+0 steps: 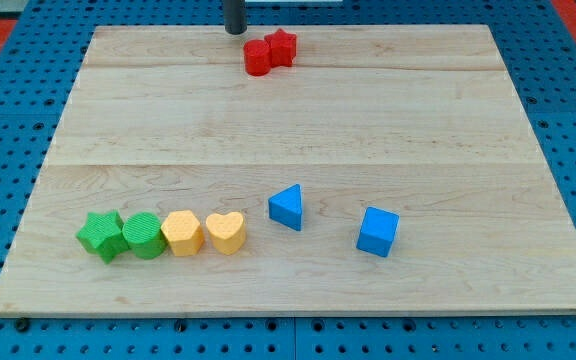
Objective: Move blue blocks towards bottom center
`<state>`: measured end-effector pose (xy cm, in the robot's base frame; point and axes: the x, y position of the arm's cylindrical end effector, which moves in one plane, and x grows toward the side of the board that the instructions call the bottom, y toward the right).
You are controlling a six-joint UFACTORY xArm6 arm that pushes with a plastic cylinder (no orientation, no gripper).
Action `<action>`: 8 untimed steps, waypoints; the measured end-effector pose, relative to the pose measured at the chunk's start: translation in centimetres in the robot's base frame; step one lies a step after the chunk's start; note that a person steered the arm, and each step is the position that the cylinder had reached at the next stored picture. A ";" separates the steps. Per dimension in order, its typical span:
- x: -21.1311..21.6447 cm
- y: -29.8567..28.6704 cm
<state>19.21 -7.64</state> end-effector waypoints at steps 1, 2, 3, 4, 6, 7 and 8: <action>0.1 -1.5; 4.2 -5.7; 10.3 -6.3; 17.5 -1.5; 28.9 14.0; 31.9 13.6; 28.9 12.1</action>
<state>48.08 4.47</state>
